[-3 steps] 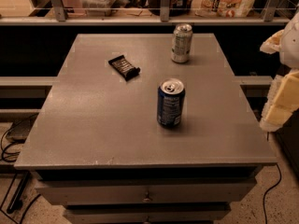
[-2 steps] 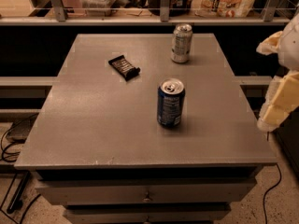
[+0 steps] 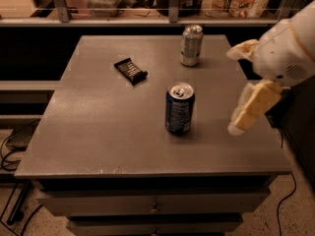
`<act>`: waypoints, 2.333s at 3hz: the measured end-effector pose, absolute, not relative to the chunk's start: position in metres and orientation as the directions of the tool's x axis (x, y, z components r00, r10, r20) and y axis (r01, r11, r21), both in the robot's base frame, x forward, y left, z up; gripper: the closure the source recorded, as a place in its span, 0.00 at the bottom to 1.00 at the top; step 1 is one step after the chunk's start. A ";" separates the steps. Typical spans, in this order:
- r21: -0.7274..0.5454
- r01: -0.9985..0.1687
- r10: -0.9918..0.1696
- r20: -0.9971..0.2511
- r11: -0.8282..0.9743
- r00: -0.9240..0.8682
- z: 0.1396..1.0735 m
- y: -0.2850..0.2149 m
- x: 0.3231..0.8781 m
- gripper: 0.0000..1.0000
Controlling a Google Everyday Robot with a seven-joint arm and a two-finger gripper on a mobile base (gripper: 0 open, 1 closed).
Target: Pick pepsi can
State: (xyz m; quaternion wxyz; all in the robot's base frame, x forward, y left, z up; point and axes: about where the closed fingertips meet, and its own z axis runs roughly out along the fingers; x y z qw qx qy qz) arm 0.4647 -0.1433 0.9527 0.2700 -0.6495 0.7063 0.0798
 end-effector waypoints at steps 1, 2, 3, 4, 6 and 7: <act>-0.245 -0.959 -0.868 -0.497 0.139 0.001 0.956 -0.138 0.465 0.00; -0.234 -0.961 -0.863 -0.505 0.148 -0.009 0.950 -0.134 0.469 0.00; -0.232 -0.959 -0.828 -0.561 0.161 -0.004 0.939 -0.121 0.484 0.00; -0.222 -0.961 -0.780 -0.625 0.165 0.011 0.929 -0.104 0.500 0.00; -0.158 -0.982 -0.712 -0.701 0.100 0.040 0.902 -0.061 0.508 0.18; -0.134 -0.987 -0.704 -0.709 0.083 0.037 0.895 -0.051 0.504 0.42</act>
Offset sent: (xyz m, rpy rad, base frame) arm 0.0114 0.0120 -0.0103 0.0441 0.0093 -0.0135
